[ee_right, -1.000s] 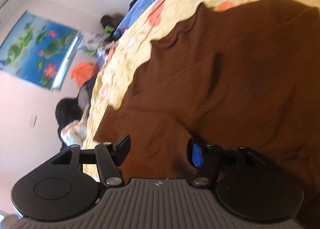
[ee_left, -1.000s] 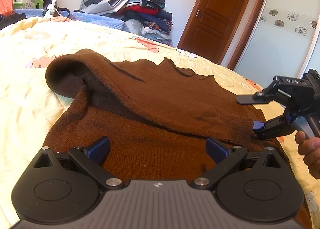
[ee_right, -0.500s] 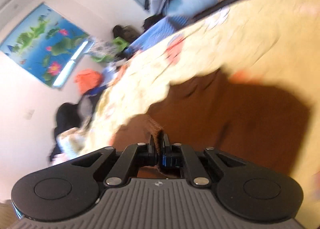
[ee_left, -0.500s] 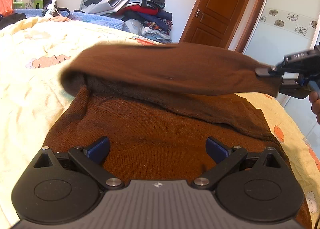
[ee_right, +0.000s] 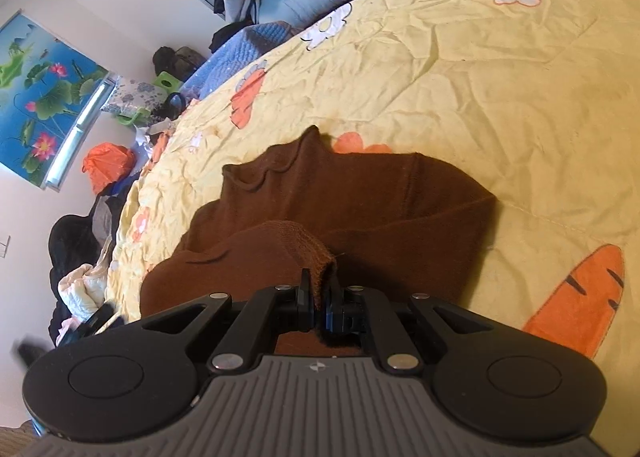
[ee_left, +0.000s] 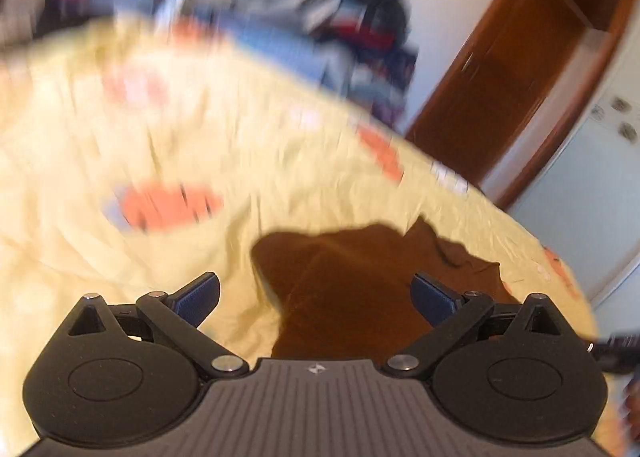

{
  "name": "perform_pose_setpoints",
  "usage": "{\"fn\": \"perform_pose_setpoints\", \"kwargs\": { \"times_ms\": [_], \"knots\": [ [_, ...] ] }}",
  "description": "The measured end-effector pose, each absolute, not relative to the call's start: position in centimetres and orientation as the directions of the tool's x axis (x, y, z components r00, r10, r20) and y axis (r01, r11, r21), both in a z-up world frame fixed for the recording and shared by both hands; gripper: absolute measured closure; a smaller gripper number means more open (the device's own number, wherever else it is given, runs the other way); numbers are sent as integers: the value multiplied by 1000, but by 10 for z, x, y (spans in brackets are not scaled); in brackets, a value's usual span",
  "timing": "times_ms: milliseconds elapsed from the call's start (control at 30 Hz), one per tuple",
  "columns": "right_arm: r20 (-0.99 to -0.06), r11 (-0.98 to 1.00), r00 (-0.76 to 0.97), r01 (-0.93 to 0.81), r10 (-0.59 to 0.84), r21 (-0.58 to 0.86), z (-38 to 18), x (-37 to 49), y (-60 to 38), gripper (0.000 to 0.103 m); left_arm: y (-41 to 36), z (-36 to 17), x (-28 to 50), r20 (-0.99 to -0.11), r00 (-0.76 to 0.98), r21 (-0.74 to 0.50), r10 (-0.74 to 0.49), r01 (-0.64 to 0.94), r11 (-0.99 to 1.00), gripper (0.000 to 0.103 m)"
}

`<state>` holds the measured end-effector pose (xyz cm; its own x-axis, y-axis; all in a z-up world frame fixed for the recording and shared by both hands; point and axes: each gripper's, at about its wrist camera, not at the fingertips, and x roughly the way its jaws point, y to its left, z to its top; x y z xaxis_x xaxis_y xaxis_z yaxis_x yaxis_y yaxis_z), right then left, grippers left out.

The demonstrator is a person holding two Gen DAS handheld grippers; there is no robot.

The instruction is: Fold small clothes

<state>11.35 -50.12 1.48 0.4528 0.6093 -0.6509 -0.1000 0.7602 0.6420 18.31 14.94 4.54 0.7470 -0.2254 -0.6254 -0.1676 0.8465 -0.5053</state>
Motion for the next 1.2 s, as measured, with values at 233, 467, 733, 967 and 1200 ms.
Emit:
{"fn": "perform_pose_setpoints", "kwargs": {
  "times_ms": [233, 467, 733, 967, 1200],
  "knots": [
    [-641, 756, 460, -110, 614, 645, 28, 111, -490, 91, 176, 21, 239, -668, 618, -666, -415, -246, 705, 81],
    [-641, 767, 481, -113, 598, 631, 43, 108, -493, 91, 128, 76, 228, -641, 737, -257, -216, 59, 965, 88],
    [-723, 845, 494, -47, 483, 532, 10, 116, -491, 49, 103, 52, 207, -627, 767, 188, 133, -16, 982, 31],
    [-668, 923, 641, -201, 378, 329, 43, 94, -426, 36, 61, 90, 194, -459, 887, 37, -36, 60, 998, 9],
    [-667, 962, 715, -272, 209, 11, -18, 110, -374, 24, 52, 9, 237, -635, 771, 29, -43, 80, 996, 7]
  ]
}}
